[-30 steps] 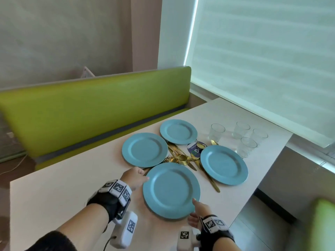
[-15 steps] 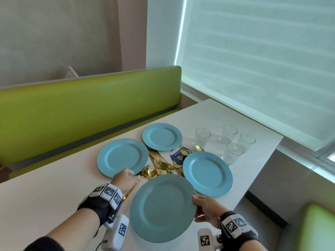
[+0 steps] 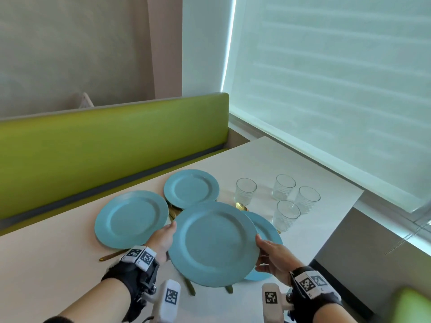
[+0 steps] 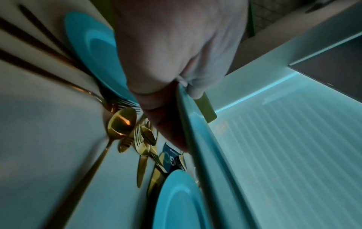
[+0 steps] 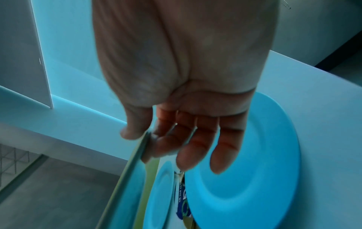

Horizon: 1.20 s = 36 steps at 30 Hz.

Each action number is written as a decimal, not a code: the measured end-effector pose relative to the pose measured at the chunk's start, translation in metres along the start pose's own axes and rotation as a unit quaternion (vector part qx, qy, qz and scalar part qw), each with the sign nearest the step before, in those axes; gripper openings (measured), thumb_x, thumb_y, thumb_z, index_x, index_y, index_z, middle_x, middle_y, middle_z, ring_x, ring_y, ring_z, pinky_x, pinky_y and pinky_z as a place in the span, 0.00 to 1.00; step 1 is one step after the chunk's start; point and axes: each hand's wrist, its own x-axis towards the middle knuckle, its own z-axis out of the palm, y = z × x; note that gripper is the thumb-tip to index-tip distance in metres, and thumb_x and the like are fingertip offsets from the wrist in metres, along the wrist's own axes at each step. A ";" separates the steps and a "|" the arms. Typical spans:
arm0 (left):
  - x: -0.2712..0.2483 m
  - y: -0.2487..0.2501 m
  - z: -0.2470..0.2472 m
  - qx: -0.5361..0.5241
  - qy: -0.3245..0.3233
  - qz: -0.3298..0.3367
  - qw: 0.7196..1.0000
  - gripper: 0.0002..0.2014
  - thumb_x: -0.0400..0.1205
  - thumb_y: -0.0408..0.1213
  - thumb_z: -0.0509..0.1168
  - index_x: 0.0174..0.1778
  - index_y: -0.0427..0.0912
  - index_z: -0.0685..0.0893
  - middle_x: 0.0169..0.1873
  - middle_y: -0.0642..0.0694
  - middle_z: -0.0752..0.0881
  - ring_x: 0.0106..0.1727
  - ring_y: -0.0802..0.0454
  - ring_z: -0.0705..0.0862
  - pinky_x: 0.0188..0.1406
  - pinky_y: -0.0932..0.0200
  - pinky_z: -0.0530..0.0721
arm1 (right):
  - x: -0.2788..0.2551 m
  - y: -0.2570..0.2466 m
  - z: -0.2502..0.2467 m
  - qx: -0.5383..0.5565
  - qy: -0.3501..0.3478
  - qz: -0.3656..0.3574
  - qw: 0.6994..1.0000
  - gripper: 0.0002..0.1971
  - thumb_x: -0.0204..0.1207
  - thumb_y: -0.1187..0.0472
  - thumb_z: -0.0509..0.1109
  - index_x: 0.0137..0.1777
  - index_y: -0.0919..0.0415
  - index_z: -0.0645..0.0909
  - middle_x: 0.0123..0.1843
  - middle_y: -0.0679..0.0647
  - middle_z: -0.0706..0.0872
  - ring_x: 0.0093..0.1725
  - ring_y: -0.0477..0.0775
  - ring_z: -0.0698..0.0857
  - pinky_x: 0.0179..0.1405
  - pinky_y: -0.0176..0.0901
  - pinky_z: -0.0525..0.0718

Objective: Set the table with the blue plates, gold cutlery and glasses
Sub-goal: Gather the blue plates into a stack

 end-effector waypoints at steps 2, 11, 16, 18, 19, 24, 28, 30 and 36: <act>0.000 0.004 0.009 -0.024 0.008 0.012 1.000 0.19 0.88 0.46 0.50 0.69 0.42 0.76 0.64 0.40 0.81 0.67 0.37 0.81 0.65 0.40 0.79 | 0.008 -0.002 -0.009 -0.012 0.044 0.007 0.999 0.20 0.83 0.47 0.59 0.45 0.63 0.82 0.31 0.56 0.81 0.27 0.51 0.77 0.25 0.40 0.79; 0.014 0.006 0.027 -0.073 0.060 0.027 0.995 0.21 0.88 0.48 0.50 0.72 0.42 0.75 0.65 0.43 0.80 0.67 0.38 0.80 0.69 0.36 0.77 | 0.058 0.048 -0.072 -0.078 0.280 0.100 0.952 0.30 0.79 0.41 0.57 0.56 0.73 0.81 0.48 0.66 0.83 0.43 0.61 0.79 0.51 0.52 0.78; 0.016 0.005 0.038 -0.091 0.064 0.015 0.994 0.22 0.88 0.47 0.51 0.74 0.40 0.72 0.70 0.39 0.78 0.68 0.37 0.80 0.67 0.39 0.79 | 0.161 0.130 -0.128 -0.013 0.271 0.093 0.958 0.43 0.58 0.29 0.59 0.57 0.69 0.81 0.42 0.62 0.85 0.45 0.64 0.85 0.56 0.59 0.85; 0.018 0.002 0.042 -0.087 0.072 0.011 0.994 0.23 0.87 0.48 0.51 0.75 0.41 0.72 0.71 0.39 0.78 0.68 0.38 0.80 0.67 0.38 0.79 | 0.130 0.107 -0.102 0.042 0.263 0.084 0.960 0.33 0.71 0.35 0.61 0.55 0.68 0.79 0.48 0.67 0.87 0.50 0.69 0.87 0.58 0.67 0.84; 0.019 -0.001 0.044 -0.087 0.070 0.012 0.994 0.23 0.87 0.48 0.52 0.75 0.41 0.73 0.71 0.39 0.78 0.68 0.38 0.80 0.67 0.37 0.79 | 0.104 0.086 -0.082 0.065 0.254 0.083 0.961 0.28 0.76 0.39 0.61 0.53 0.68 0.78 0.47 0.67 0.86 0.50 0.70 0.87 0.57 0.69 0.84; 0.021 -0.005 0.051 -0.063 0.073 0.008 0.995 0.23 0.86 0.50 0.55 0.72 0.39 0.76 0.68 0.37 0.81 0.66 0.37 0.82 0.66 0.40 0.81 | 0.043 0.032 -0.039 0.088 0.249 0.058 0.963 0.21 0.84 0.50 0.60 0.38 0.69 0.77 0.38 0.63 0.83 0.39 0.65 0.84 0.39 0.56 0.86; 0.017 -0.002 0.058 -0.046 0.067 0.014 0.997 0.23 0.86 0.50 0.54 0.70 0.39 0.77 0.66 0.38 0.81 0.65 0.36 0.82 0.65 0.41 0.81 | 0.031 0.020 -0.041 0.032 0.263 0.011 0.964 0.18 0.85 0.56 0.58 0.37 0.66 0.77 0.35 0.61 0.80 0.33 0.60 0.81 0.31 0.47 0.85; 0.015 0.000 0.062 -0.064 0.059 0.015 0.996 0.22 0.87 0.49 0.53 0.70 0.40 0.77 0.65 0.37 0.82 0.63 0.36 0.83 0.64 0.37 0.81 | 0.026 0.015 -0.041 0.019 0.273 -0.008 0.962 0.19 0.85 0.53 0.57 0.38 0.65 0.78 0.37 0.63 0.82 0.36 0.62 0.83 0.36 0.49 0.88; 0.012 0.002 0.074 -0.012 0.053 0.030 0.998 0.23 0.87 0.49 0.52 0.70 0.37 0.76 0.66 0.38 0.81 0.67 0.35 0.80 0.68 0.41 0.79 | 0.023 0.010 -0.042 0.025 0.292 -0.040 0.955 0.25 0.82 0.41 0.54 0.34 0.59 0.79 0.47 0.64 0.87 0.51 0.67 0.86 0.54 0.63 0.84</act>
